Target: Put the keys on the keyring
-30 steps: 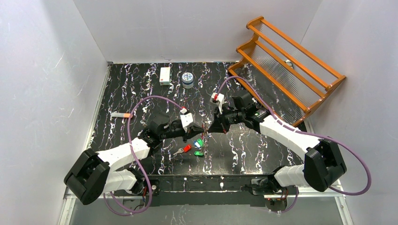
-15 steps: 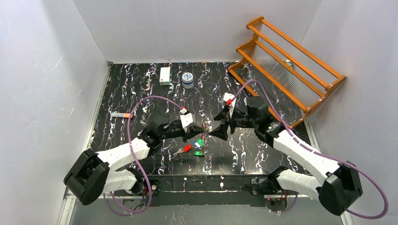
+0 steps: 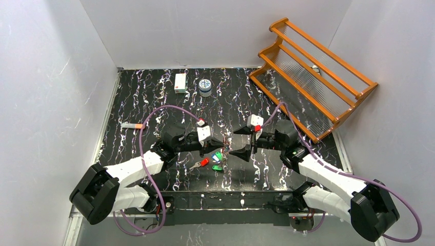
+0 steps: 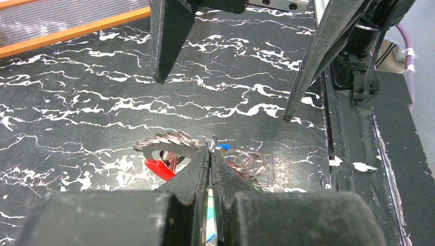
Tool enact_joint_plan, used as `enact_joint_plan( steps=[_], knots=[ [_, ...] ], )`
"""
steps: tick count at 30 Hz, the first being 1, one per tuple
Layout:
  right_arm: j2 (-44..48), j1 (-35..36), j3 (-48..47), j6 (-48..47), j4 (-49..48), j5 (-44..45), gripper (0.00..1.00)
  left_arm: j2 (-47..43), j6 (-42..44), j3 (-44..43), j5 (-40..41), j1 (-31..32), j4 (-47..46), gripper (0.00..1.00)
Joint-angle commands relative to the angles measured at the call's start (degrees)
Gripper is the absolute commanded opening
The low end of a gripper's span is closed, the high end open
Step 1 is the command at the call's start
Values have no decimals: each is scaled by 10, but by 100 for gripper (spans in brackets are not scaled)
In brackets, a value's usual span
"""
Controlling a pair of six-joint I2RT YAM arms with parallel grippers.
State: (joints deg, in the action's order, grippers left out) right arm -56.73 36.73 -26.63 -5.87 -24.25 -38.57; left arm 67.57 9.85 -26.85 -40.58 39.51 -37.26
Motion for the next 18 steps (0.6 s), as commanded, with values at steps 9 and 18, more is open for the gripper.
enact_joint_plan(
  steps=[9,18],
  knots=[
    [-44,0,6,-28,-131,-128,55,-19,3,-15,-38,2,-29,0],
    [-56,0,36,-16,-184,-107,34,-18,1,-16,-40,2,-30,0]
  ],
)
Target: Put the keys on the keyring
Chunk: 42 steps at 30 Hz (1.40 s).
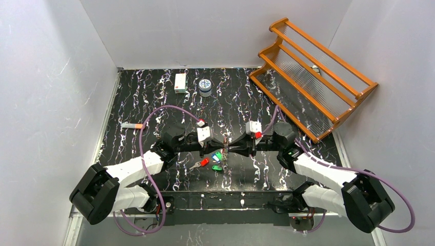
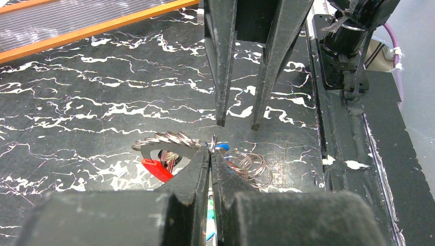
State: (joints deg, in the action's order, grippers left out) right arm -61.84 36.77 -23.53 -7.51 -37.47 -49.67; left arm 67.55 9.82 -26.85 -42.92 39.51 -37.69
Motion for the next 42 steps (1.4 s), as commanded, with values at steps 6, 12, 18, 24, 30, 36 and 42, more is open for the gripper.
enact_joint_plan(
  steps=[6,12,18,24,30,36,42],
  knots=[
    [-24,0,5,6,-71,15,34,-17,1,-17,-20,2,-26,0],
    [-46,0,1,13,-91,22,35,-19,0,-17,-22,2,-27,0],
    [-68,0,-5,18,-102,8,35,-22,-1,-17,-24,2,-27,0],
    [-73,0,-6,24,-110,4,28,-23,-1,-16,-26,2,-29,0],
    [-78,0,-10,30,-114,-3,13,-22,-2,-16,-27,2,-30,0],
    [-71,0,-22,20,-73,-12,1,-21,-4,-17,-28,2,-31,0],
    [-32,0,-58,-27,60,14,1,-33,1,-13,-6,2,-23,11]
  ],
)
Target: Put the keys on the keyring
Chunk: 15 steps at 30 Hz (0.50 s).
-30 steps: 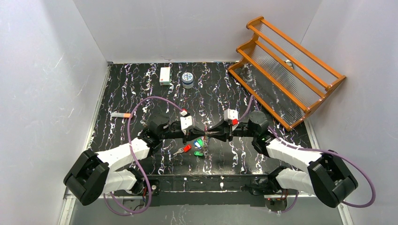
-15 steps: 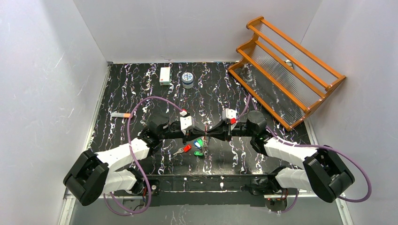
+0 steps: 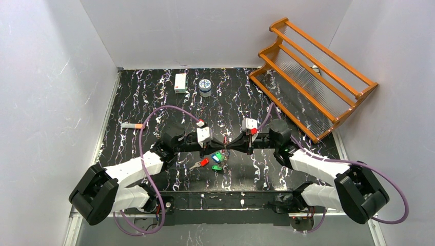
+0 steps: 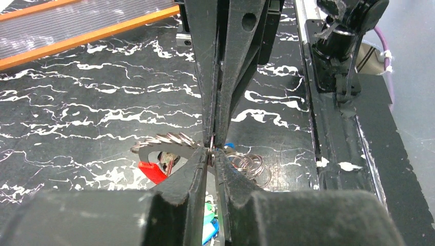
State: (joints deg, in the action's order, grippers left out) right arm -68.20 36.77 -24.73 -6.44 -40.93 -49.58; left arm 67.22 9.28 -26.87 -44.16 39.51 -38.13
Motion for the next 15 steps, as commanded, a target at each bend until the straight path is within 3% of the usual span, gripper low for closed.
enact_joint_plan(
  steps=[1,5,15],
  knots=[
    [37,0,-57,-51,133,23,1,-35,12,-13,14,2,-13,14],
    [47,0,-102,-87,278,59,1,-53,38,-12,36,2,15,24],
    [38,2,-179,-105,476,109,1,-56,47,-18,42,2,35,31]
  ],
)
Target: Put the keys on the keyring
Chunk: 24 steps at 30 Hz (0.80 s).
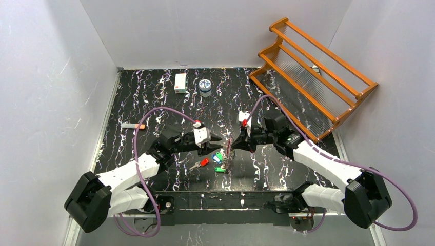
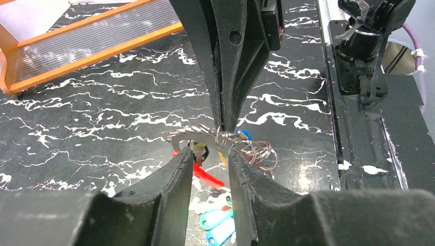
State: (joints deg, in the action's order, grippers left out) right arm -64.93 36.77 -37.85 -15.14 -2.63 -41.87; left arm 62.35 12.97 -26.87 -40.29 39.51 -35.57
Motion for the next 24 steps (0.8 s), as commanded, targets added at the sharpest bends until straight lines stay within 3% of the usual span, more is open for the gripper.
enact_joint_plan(
  steps=[1,8,13,24],
  knots=[
    [2,2,-55,-19,110,40,1,-5,7,-19,4,2,9,31],
    [-21,2,-82,-24,206,86,1,15,-45,-28,44,6,16,31],
    [-20,3,-77,-29,237,93,1,21,-99,24,73,16,-92,31],
    [-27,3,-82,-36,267,75,1,111,-55,14,17,71,-139,28]
  ],
)
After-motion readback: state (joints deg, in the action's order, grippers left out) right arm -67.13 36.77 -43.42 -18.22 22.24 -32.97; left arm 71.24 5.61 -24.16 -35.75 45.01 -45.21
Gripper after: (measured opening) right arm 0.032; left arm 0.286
